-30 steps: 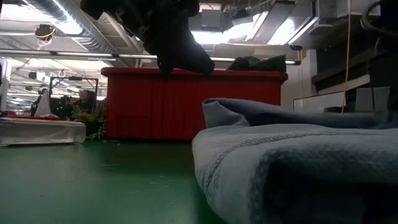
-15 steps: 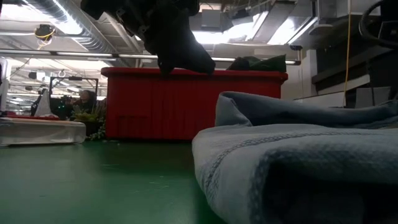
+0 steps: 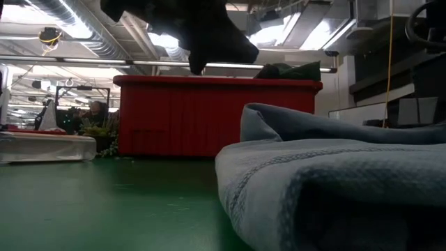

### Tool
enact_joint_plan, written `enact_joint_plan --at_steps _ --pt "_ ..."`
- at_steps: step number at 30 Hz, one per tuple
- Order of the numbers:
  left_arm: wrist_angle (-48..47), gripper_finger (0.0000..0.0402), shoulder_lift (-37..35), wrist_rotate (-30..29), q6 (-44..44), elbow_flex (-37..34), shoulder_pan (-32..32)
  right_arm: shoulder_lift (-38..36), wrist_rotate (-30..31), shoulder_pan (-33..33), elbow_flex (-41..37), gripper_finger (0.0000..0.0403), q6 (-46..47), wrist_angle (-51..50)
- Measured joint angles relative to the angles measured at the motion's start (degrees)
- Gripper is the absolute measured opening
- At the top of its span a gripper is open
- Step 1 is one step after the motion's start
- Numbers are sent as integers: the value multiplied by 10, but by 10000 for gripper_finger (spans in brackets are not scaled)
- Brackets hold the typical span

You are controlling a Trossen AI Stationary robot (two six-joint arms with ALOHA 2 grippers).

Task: Fold Laundry from Bin
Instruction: Fold the blue pants

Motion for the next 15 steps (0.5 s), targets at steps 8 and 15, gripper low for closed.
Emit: enact_joint_plan --at_steps 8,15 --pt "13 100 0 4 0 0 7 0 -46 0 1 165 -28 -4" --pt "112 95 27 -13 0 1 7 0 -110 0 59 181 -49 -100"
